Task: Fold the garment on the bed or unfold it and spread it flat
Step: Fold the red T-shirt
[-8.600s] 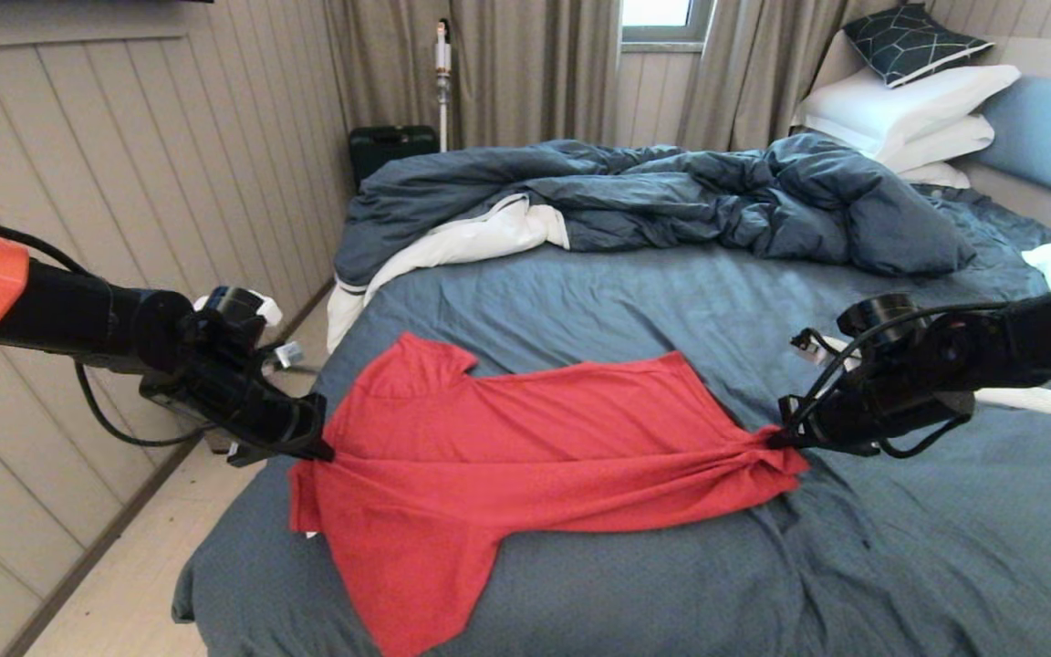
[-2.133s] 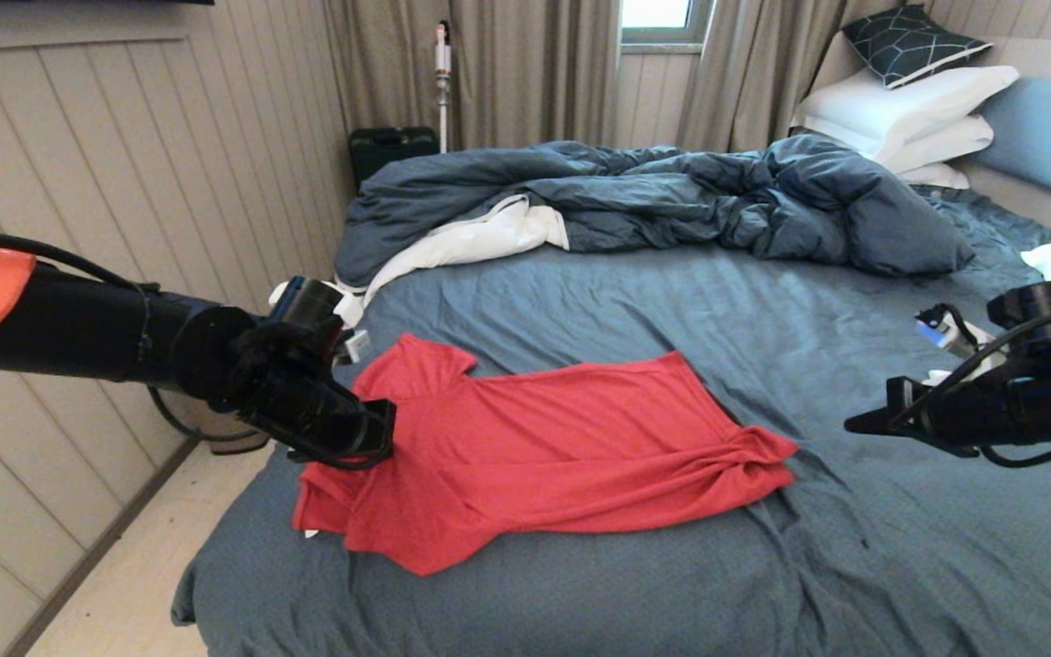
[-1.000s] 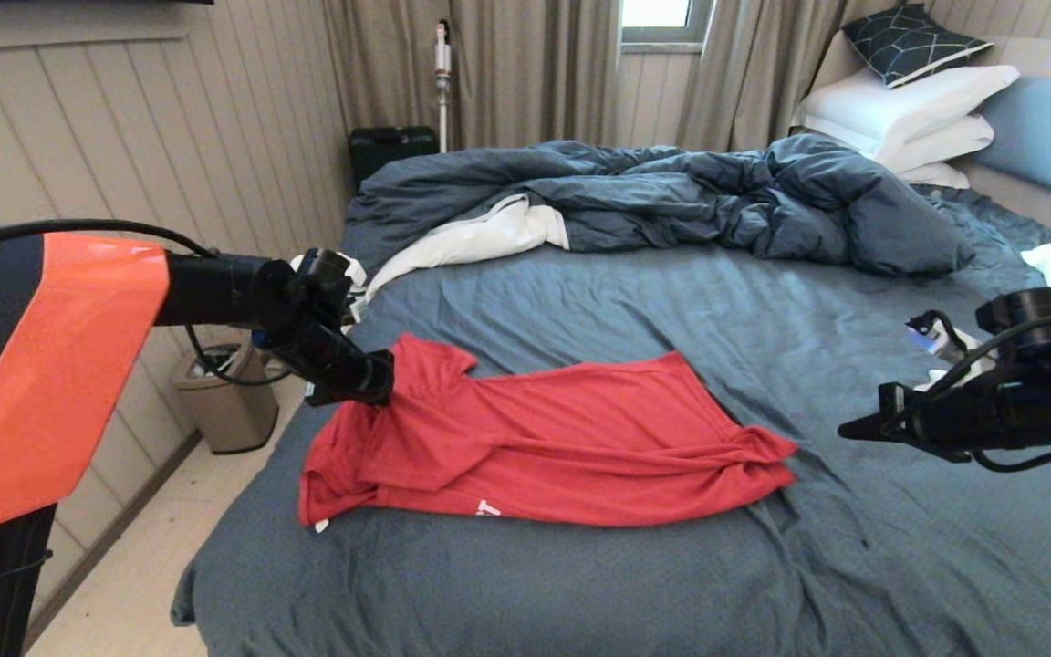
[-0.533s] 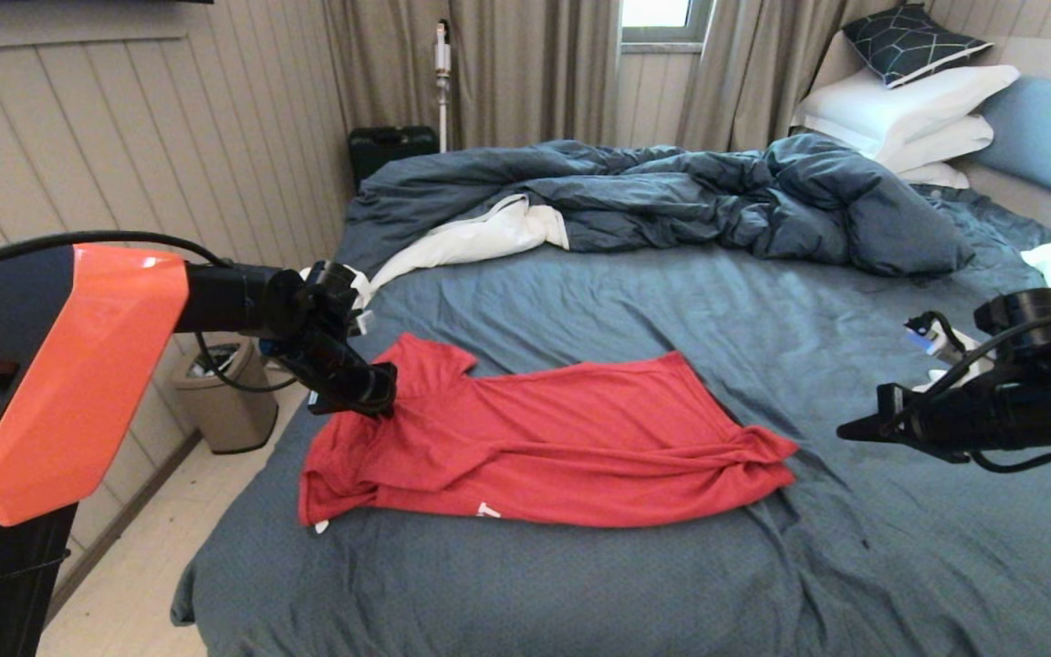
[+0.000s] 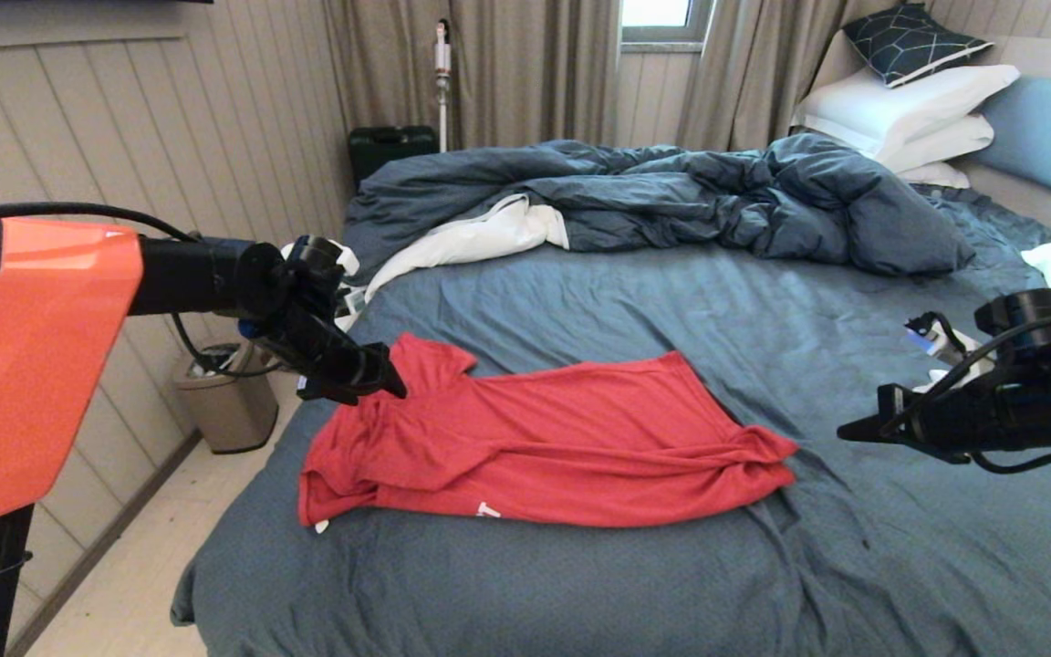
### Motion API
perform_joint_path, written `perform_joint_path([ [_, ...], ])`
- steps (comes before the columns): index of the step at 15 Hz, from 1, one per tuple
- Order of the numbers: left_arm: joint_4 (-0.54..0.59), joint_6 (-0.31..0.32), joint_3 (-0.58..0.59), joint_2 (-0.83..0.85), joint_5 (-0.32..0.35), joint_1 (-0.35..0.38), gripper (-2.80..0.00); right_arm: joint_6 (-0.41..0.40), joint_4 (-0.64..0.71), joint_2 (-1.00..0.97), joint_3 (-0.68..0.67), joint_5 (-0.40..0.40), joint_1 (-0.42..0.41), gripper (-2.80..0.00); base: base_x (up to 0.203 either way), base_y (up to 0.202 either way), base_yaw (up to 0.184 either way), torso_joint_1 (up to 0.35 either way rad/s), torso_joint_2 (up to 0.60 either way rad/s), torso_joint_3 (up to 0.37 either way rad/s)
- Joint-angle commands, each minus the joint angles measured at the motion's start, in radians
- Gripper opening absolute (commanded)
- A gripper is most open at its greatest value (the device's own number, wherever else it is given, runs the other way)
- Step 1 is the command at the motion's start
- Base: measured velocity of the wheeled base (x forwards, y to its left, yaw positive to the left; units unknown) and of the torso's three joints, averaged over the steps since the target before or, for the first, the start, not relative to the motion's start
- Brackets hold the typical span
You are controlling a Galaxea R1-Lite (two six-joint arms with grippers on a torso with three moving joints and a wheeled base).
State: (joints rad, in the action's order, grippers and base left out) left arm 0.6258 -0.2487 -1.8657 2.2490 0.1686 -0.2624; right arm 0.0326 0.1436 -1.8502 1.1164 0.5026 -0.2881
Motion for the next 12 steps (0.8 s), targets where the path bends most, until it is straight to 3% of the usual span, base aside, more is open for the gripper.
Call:
perform_joint_path([
  [1,0.016,-0.004,0.052,-0.062,0.003,-0.013,0.0,0.0,0.001,0.003,-0.001,0.004,0.0,-2.8,0.0,0.0,0.0,0.0,0.0,0.0],
  [7,0.021,-0.03,0.271,-0.211,0.089,-0.018,0.0,0.003,0.003,-0.003,-0.01,0.004,0.01,-2.8,0.0,0.0,0.0,0.0,0.0,0.0],
  [12,-0.122,0.006,0.527,-0.331,0.094,0.102,0.0,0.023,0.005,-0.034,0.003,0.004,0.017,-2.8,0.0,0.0,0.0,0.0,0.0,0.0],
])
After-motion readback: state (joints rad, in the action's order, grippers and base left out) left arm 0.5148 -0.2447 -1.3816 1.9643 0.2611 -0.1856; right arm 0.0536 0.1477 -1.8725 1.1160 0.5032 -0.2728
